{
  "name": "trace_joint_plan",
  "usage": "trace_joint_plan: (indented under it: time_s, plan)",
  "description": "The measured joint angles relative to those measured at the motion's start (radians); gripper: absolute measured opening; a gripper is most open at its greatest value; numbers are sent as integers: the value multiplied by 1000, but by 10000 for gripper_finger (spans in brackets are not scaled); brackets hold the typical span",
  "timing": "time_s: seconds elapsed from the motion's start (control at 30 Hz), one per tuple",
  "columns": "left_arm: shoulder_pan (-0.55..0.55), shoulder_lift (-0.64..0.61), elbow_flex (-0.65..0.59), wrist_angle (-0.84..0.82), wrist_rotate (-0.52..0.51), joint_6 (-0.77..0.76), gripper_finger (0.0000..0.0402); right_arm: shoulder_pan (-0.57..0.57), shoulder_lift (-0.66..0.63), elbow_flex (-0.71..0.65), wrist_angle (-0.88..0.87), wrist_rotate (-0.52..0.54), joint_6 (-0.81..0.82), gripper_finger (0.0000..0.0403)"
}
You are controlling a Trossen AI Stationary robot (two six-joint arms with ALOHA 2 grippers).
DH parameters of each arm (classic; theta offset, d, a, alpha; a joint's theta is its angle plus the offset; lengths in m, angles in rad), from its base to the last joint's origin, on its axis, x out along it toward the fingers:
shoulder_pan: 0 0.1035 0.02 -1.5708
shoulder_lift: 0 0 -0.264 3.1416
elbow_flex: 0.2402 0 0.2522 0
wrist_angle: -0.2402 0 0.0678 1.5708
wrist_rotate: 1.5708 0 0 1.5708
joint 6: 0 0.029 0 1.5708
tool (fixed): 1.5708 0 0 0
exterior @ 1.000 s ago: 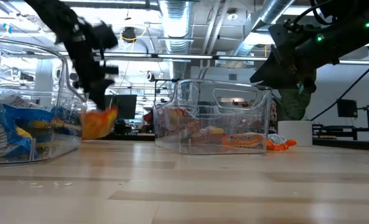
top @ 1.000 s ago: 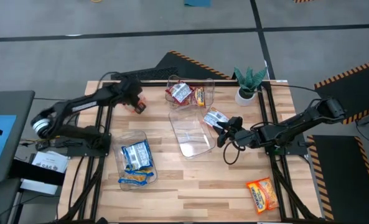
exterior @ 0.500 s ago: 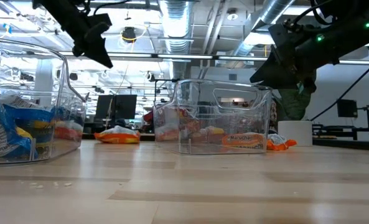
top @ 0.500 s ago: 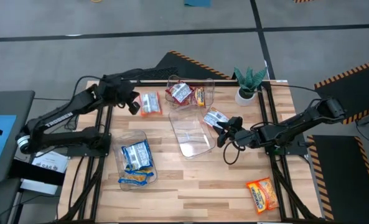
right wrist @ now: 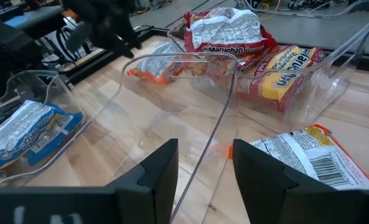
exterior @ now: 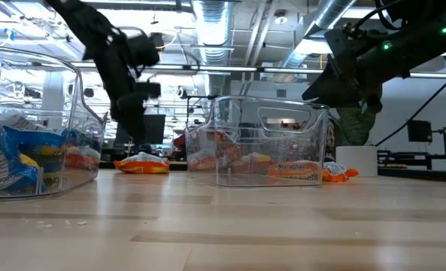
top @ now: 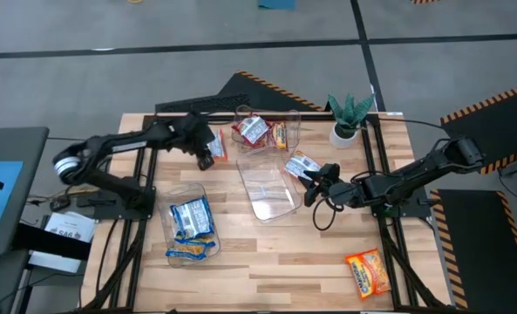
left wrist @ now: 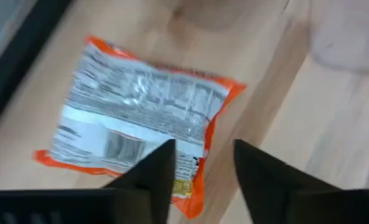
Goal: Sort Maruchan noodles
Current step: Put the top left orange noodle pack into the middle transparent bin
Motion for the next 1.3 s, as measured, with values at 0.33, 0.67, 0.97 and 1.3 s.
trace_joint_plan:
  time_s: [0.33, 0.67, 0.97, 1.3]
  plan:
    - [57, 279, 3, 135, -27, 26, 237, 0, 0, 0, -17, 0, 0, 176]
    - [22, 366, 5, 188, -163, 23, 39, 0, 0, 0, -23, 0, 1, 176]
    - [-44, -81, -4, 61, -151, -1, 3, 0, 0, 0, -24, 0, 2, 175]
    - [-242, -525, -2, 86, -85, -88, 1, 0, 0, 0, -19, 0, 3, 175]
